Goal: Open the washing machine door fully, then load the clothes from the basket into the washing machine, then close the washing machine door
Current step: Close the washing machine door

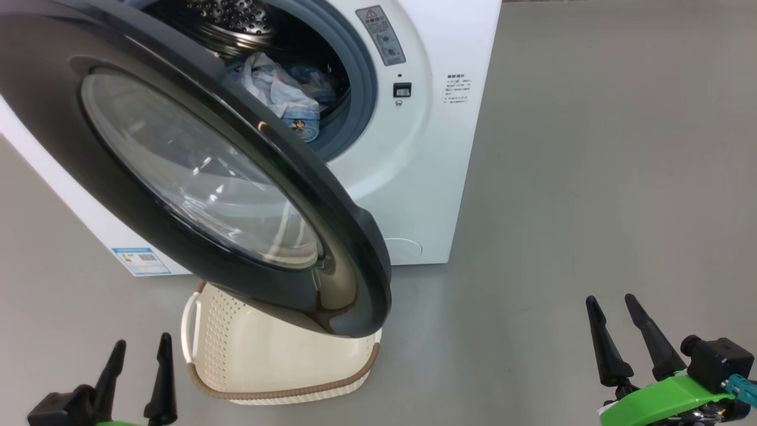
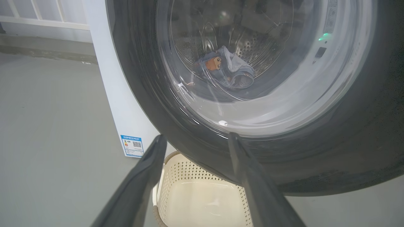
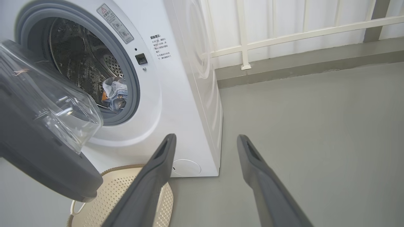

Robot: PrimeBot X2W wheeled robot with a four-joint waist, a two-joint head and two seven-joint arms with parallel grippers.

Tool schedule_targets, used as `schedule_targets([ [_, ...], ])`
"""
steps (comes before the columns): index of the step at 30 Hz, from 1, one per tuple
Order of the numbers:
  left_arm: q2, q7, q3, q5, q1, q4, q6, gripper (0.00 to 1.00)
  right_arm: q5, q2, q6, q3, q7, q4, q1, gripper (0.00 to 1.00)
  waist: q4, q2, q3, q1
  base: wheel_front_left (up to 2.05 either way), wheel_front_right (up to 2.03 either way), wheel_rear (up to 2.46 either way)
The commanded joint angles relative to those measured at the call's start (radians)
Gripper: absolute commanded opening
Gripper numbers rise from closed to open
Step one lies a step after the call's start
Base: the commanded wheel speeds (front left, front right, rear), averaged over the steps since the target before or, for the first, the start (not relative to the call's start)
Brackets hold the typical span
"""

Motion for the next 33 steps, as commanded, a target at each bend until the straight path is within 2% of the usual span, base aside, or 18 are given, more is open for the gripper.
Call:
schedule_targets([
  [1,0.011,-0.007,0.037,0.004,-0.006,-0.016,-0.002,1.0,-0.006,-0.006,0.002,0.025,-0.005,-0.024,-0.007,0.49,0.007,0.0,-0.005,0.0,0.0,0.0,0.0],
  [2,0.011,-0.007,0.037,0.004,-0.006,-0.016,-0.002,1.0,-0.006,-0.006,0.002,0.025,-0.005,-0.024,-0.007,0.49,0.007,0.0,-0.005,0.0,0.0,0.0,0.0],
  [3,0.008,-0.007,0.037,0.002,-0.004,-0.014,-0.002,1.0,-0.005,-0.005,0.002,0.026,-0.005,-0.024,-0.007,0.3,0.01,0.0,-0.007,0.0,0.0,0.0,0.0],
  [4,0.002,-0.007,0.036,-0.001,-0.002,-0.013,-0.002,1.0,-0.002,-0.003,0.002,0.031,-0.005,-0.026,-0.01,0.0,0.018,0.0,-0.012,0.0,0.0,0.0,0.0],
  [12,-0.016,-0.007,0.033,0.005,0.017,-0.028,-0.002,1.0,0.025,0.009,0.002,0.071,-0.005,-0.08,-0.066,0.0,0.039,0.0,-0.026,0.0,0.0,0.0,0.0],
  [19,-0.037,-0.007,0.053,0.021,0.04,-0.06,-0.002,1.0,0.048,0.012,0.002,0.133,-0.005,-0.212,-0.155,0.0,0.064,0.0,-0.042,0.0,0.0,0.0,0.0],
  [27,-0.056,-0.007,0.065,0.038,0.064,-0.105,-0.002,1.0,0.071,0.03,0.002,0.255,-0.005,-0.4,-0.221,0.0,0.09,0.0,-0.058,0.0,0.0,0.0,0.0],
  [33,-0.068,-0.007,0.06,0.042,0.076,-0.116,-0.002,1.0,0.085,0.04,0.002,0.35,-0.005,-0.487,-0.237,0.0,0.104,0.0,-0.062,0.0,0.0,0.0,0.0],
])
